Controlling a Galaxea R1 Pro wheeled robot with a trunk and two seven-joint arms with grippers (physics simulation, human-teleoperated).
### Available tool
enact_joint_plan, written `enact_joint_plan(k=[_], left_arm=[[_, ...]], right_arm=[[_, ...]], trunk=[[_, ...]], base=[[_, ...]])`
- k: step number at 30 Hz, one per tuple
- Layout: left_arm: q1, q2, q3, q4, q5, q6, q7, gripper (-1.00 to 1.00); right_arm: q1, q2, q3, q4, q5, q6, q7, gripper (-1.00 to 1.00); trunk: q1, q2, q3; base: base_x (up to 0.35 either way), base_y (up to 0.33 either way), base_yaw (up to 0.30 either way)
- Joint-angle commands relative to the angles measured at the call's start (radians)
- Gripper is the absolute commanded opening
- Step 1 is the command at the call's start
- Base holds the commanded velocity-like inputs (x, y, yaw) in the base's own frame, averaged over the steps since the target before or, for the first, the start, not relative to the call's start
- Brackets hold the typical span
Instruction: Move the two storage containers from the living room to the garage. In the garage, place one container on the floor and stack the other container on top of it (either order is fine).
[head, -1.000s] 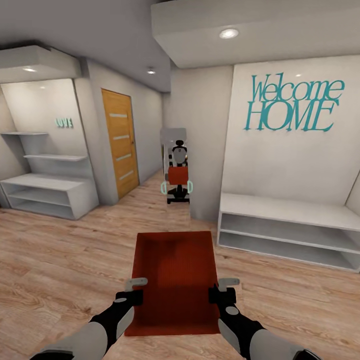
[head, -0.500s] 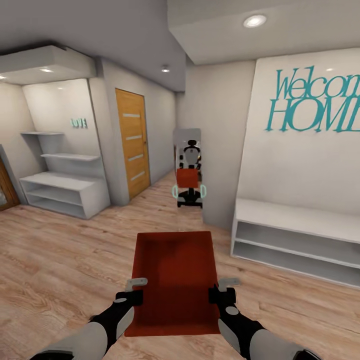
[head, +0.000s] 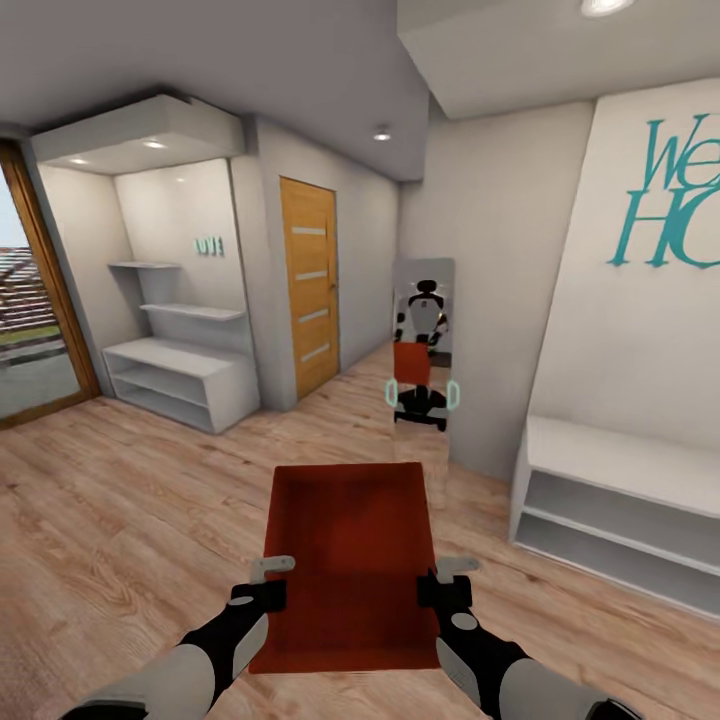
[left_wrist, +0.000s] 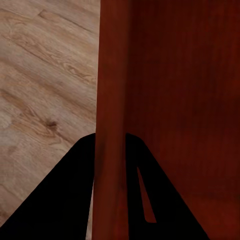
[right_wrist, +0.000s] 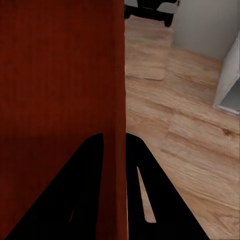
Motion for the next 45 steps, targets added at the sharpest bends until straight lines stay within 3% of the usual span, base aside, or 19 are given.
enact_joint_plan(k=[1,45], left_arm=[[0.000,0.015,0.014,0.002,0.007,0.001,0.009,-1.00],[0.000,0.015,0.014,0.003,0.008,0.001,0.009,-1.00]], right_arm=[[-0.001,-0.001,0.002,-0.003,0.012,-0.042,-0.001,-1.00],[-0.002,-0.001,0.002,-0.003,0.011,-0.042,-0.001,-1.00]], trunk=[[0.001,-0.002,-0.002],[0.001,-0.002,-0.002]], base=[[0.322,0.000,0.269],[0.322,0.000,0.255]])
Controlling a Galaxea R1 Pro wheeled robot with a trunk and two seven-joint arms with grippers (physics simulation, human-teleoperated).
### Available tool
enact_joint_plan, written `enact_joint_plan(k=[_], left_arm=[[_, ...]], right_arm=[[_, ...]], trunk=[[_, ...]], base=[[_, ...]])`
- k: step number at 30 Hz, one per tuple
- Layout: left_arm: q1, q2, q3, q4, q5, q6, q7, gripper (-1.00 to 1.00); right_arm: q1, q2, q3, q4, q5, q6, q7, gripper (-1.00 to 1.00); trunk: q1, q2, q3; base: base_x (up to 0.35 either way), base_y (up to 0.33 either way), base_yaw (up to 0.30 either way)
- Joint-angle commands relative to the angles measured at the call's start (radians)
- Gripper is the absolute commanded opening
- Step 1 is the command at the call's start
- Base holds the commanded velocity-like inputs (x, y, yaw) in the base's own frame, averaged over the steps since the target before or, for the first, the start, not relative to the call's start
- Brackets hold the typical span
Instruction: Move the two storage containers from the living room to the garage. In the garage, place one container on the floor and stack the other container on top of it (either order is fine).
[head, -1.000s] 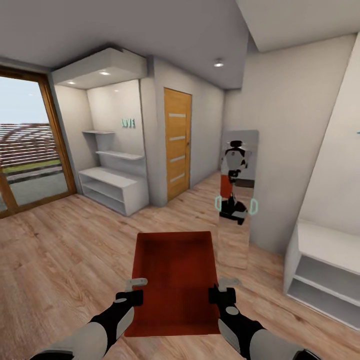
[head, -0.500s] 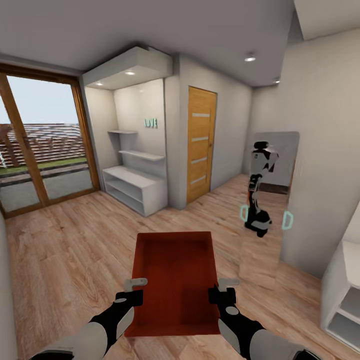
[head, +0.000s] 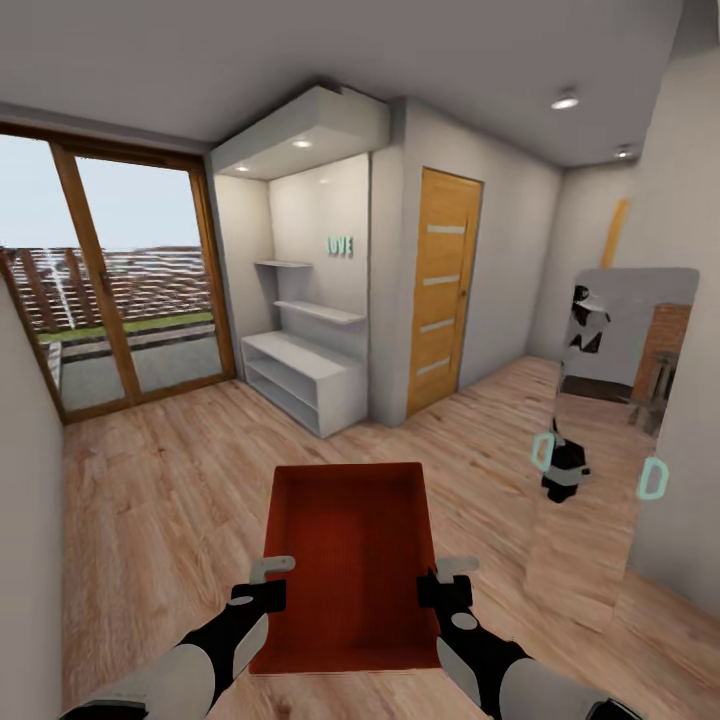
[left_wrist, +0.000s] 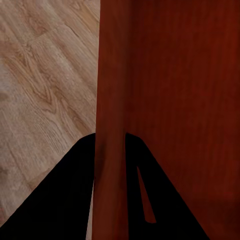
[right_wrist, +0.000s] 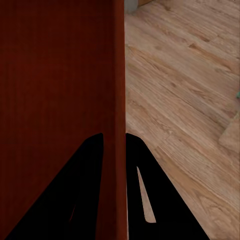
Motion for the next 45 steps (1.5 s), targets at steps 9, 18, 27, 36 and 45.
enact_joint_plan(k=[9,18,27,36,45], left_arm=[[-0.001,0.015,0.013,0.002,0.009,0.001,0.009,-1.00],[-0.001,0.015,0.013,0.002,0.009,0.001,0.009,-1.00],[-0.001,0.016,0.013,0.002,0.009,0.001,0.009,-1.00],[0.000,0.016,0.013,0.002,0.009,0.001,0.009,-1.00],[-0.001,0.016,0.014,0.002,0.009,0.001,0.009,-1.00]], right_arm=[[-0.001,0.000,0.003,-0.003,0.012,-0.043,0.000,-1.00],[-0.001,0.000,0.003,-0.003,0.011,-0.041,0.000,-1.00],[-0.001,0.000,0.004,-0.003,0.011,-0.042,0.000,-1.00],[-0.001,-0.001,0.004,-0.003,0.010,-0.043,0.000,-1.00],[-0.001,-0.001,0.004,-0.003,0.010,-0.043,0.000,-1.00]], trunk=[[0.001,-0.001,-0.002],[0.001,-0.001,-0.002],[0.001,-0.001,-0.002],[0.001,-0.001,-0.002],[0.001,-0.001,-0.002]], base=[[0.322,0.000,0.006],[0.322,0.000,0.000],[0.322,0.000,0.000],[0.322,0.000,-0.165],[0.322,0.000,-0.277]])
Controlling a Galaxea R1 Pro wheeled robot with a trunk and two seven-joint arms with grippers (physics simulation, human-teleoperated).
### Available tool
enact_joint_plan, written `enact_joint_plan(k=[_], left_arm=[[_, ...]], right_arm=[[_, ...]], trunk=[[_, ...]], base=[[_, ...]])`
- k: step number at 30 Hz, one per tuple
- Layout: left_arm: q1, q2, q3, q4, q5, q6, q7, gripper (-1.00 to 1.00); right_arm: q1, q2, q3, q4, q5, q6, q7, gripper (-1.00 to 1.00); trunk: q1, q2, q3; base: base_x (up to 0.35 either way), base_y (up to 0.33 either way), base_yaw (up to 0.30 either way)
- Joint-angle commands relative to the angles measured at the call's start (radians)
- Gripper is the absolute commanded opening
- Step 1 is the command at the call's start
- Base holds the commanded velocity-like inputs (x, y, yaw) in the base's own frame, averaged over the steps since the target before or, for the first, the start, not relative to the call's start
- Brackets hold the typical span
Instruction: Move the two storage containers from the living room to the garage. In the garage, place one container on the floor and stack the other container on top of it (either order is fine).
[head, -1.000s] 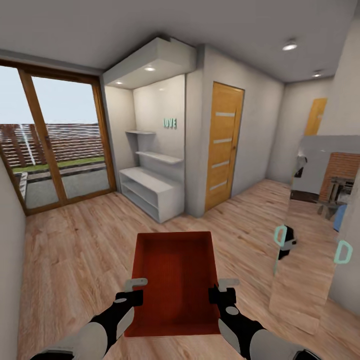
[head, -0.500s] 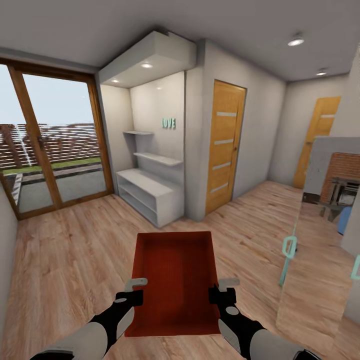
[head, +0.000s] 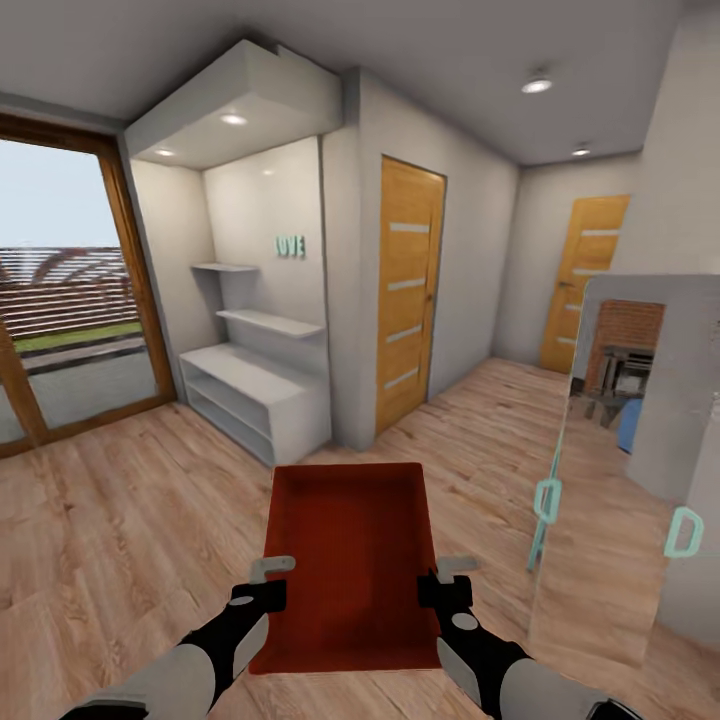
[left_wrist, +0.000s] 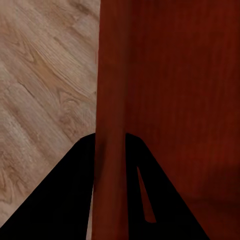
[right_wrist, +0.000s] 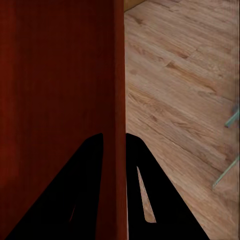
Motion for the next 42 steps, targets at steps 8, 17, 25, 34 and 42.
enact_joint_plan(k=[8,17,25,34,42], left_arm=[[0.000,0.017,0.014,0.002,0.010,0.001,0.009,-1.00],[0.000,0.017,0.014,0.002,0.010,0.001,0.009,-1.00],[0.000,0.017,0.014,0.002,0.010,0.001,0.008,-1.00],[-0.001,0.017,0.014,0.000,0.010,0.001,0.008,-1.00],[-0.001,0.016,0.014,0.000,0.010,0.001,0.008,-1.00]], right_arm=[[-0.002,0.000,0.004,-0.003,0.012,-0.041,-0.001,-1.00],[-0.002,0.000,0.003,-0.003,0.011,-0.041,-0.001,-1.00],[-0.002,0.000,0.003,-0.003,0.010,-0.041,-0.001,-1.00],[-0.002,0.000,0.002,-0.003,0.007,-0.041,-0.001,-1.00],[-0.002,0.001,0.002,-0.003,0.006,-0.040,-0.001,-1.00]], trunk=[[0.001,-0.001,-0.002],[0.001,-0.001,-0.002],[0.001,-0.001,-0.002],[0.001,-0.001,-0.002],[0.001,-0.001,-0.002]], base=[[0.322,0.067,-0.280],[0.322,0.136,-0.280],[0.322,0.152,-0.278],[0.322,0.160,-0.055],[0.322,0.161,-0.001]])
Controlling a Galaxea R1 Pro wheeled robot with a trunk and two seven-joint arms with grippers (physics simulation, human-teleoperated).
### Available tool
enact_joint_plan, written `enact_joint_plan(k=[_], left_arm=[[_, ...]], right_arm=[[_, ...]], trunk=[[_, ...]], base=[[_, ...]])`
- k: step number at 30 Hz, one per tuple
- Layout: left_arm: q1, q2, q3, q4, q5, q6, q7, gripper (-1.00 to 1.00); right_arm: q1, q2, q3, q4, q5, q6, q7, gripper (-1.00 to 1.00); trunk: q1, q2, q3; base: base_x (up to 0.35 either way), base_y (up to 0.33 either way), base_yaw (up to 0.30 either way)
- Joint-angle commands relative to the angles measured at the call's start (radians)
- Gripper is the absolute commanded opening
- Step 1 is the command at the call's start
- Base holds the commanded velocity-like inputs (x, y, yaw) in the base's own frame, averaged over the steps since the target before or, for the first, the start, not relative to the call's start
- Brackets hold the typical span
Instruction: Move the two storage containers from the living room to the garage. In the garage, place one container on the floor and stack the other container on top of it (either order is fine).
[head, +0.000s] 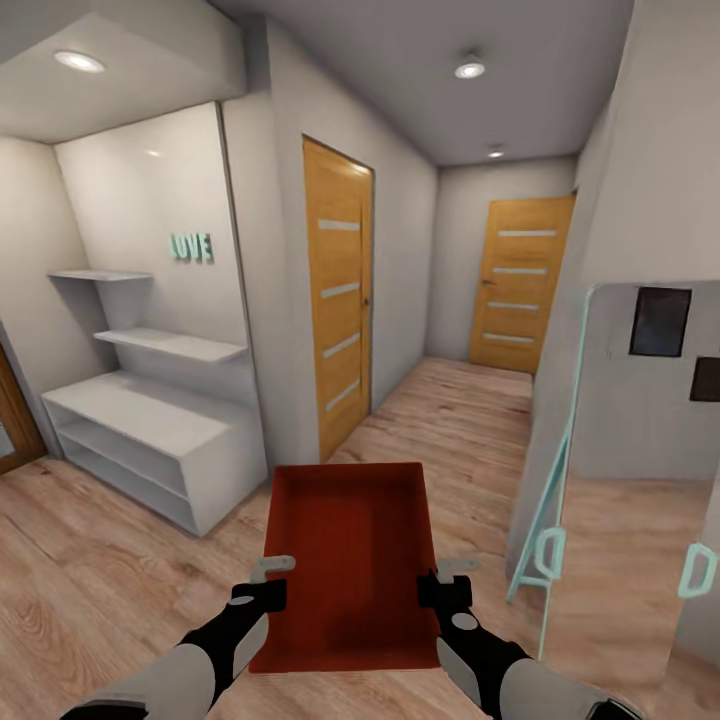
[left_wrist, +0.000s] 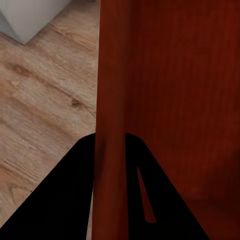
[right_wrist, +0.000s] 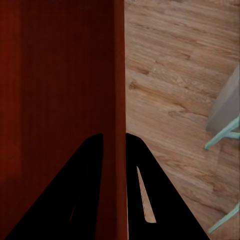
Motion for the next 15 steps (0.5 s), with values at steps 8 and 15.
enact_joint_plan(k=[8,15], left_arm=[[0.000,0.015,0.016,0.002,0.010,0.001,0.009,-1.00],[0.000,0.016,0.016,0.002,0.010,0.001,0.008,-1.00]], right_arm=[[-0.001,-0.001,-0.002,-0.004,0.014,-0.038,-0.001,-1.00],[-0.002,-0.001,-0.002,-0.004,0.014,-0.038,-0.001,-1.00]], trunk=[[0.001,-0.002,-0.002],[0.001,-0.002,-0.002]], base=[[0.322,0.161,0.000],[0.322,0.161,-0.110]])
